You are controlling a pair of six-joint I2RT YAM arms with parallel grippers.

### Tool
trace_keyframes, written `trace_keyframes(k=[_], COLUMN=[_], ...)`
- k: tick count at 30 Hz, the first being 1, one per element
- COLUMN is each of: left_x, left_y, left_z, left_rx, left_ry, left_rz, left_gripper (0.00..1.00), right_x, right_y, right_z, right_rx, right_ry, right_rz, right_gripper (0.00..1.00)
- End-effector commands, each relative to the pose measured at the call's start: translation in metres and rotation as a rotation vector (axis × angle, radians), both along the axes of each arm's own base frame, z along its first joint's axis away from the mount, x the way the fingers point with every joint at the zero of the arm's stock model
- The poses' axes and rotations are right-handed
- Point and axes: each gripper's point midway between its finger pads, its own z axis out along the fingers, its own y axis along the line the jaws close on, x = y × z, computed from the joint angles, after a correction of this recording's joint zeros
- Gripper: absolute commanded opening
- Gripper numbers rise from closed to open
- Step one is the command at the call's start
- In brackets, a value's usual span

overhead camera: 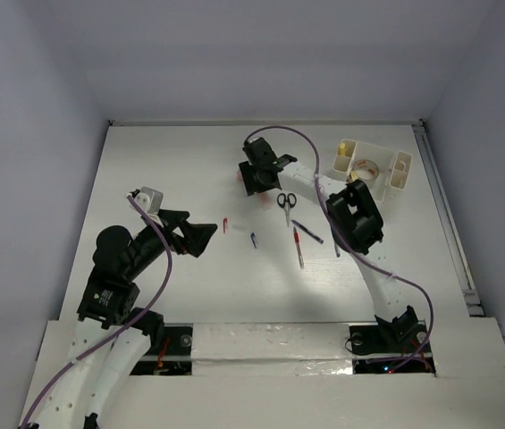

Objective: Sort the stationery into containers
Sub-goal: Pick up the pen from the center of the board.

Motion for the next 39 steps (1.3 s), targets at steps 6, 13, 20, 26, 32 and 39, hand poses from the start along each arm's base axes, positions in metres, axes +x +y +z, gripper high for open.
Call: trace_keyframes(k=[6,13,20,26,32,39], left_x=[0.005,0.005,0.006,0.009,0.014,0.02], left_y=[-0.001,-0.005,-0.012,-0.011,-0.004,0.0], left_z=[0.006,0.002,-0.007,-0.012,-0.011,-0.017], left_rx=[-0.01,-0.009,-0.004,0.0,0.0,0.01], left_ry=[-0.034,-0.019,0.021,0.032,0.036,0.063], left_rz=[0.001,-0.024,-0.06,-0.052,-0.003,0.026], left_gripper=[0.99,0.91,0.88,0.79,0.8,0.79], right_x=[-0.005,-0.004,-0.018,-0.078,-0.132,-0.175], right_y=[-0.011,-0.013,-0.003,0.042,0.094,0.132], right_z=[0.002,0.027,0.109,0.205,0.261,0.299], right_rx=[-0.025,0.01,0.19,0.46,0.713,0.828], right_ry=[0.001,-0.055,-0.196,-0.36,-0.421,-0.462], right_rz=[-0.028,-0.044,-0.004,0.119,0.217,0.317], right_gripper=[0.32,0.0,0.0,0.0,0.0,0.0])
